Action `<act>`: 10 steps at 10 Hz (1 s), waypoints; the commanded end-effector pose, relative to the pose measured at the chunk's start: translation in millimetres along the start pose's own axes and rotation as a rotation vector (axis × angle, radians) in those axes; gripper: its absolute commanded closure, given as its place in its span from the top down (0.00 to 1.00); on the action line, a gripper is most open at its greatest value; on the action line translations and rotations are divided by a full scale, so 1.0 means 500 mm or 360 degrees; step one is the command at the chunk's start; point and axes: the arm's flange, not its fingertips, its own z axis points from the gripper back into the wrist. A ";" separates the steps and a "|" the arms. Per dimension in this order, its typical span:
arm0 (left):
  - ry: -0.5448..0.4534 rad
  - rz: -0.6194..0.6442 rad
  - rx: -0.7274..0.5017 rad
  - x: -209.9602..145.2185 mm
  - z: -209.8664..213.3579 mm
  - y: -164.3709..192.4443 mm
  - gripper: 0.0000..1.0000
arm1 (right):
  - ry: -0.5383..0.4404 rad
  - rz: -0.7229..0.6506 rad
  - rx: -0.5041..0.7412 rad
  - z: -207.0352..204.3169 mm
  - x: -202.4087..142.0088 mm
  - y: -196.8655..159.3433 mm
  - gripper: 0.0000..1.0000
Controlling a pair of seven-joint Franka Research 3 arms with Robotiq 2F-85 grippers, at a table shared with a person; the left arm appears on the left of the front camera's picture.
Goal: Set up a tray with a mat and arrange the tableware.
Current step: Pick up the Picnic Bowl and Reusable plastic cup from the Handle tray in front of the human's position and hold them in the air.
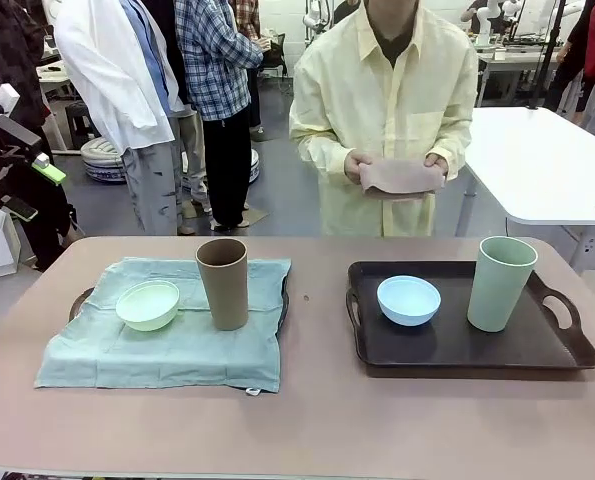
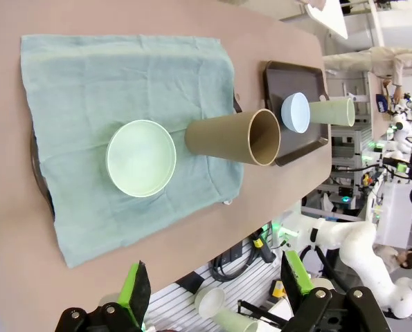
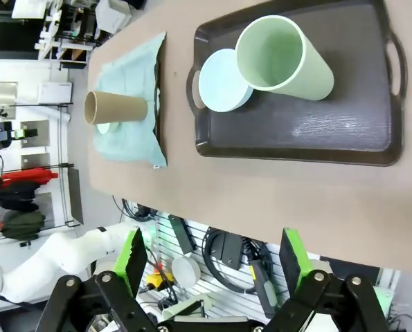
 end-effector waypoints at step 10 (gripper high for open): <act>0.0045 0.0569 -0.0588 -0.023 -0.018 0.150 1.00 | 0.0189 -0.0092 0.0449 0.157 0.163 -0.343 1.00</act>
